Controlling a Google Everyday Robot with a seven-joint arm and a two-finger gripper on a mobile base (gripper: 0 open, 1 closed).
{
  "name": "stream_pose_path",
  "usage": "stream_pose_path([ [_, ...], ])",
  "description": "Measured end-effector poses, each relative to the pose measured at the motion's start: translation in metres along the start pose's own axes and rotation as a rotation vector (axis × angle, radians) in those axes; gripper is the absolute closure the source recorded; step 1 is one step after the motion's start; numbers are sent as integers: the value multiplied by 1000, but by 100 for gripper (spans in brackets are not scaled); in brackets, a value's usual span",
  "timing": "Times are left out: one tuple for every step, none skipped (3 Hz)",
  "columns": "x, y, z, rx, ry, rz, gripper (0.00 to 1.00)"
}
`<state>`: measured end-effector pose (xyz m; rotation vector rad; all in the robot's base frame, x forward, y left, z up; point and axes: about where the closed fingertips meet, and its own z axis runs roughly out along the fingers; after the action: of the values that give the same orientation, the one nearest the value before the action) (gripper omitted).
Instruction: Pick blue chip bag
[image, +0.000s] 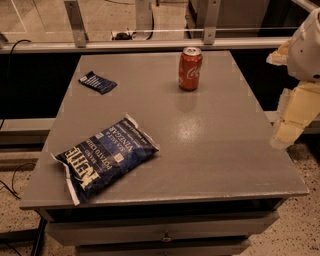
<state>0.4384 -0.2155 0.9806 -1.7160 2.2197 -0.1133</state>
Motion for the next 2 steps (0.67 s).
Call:
stream_pose_path([
  [0, 0, 0, 0, 0, 0, 0],
  [-24, -1, 22, -31, -49, -31, 0],
])
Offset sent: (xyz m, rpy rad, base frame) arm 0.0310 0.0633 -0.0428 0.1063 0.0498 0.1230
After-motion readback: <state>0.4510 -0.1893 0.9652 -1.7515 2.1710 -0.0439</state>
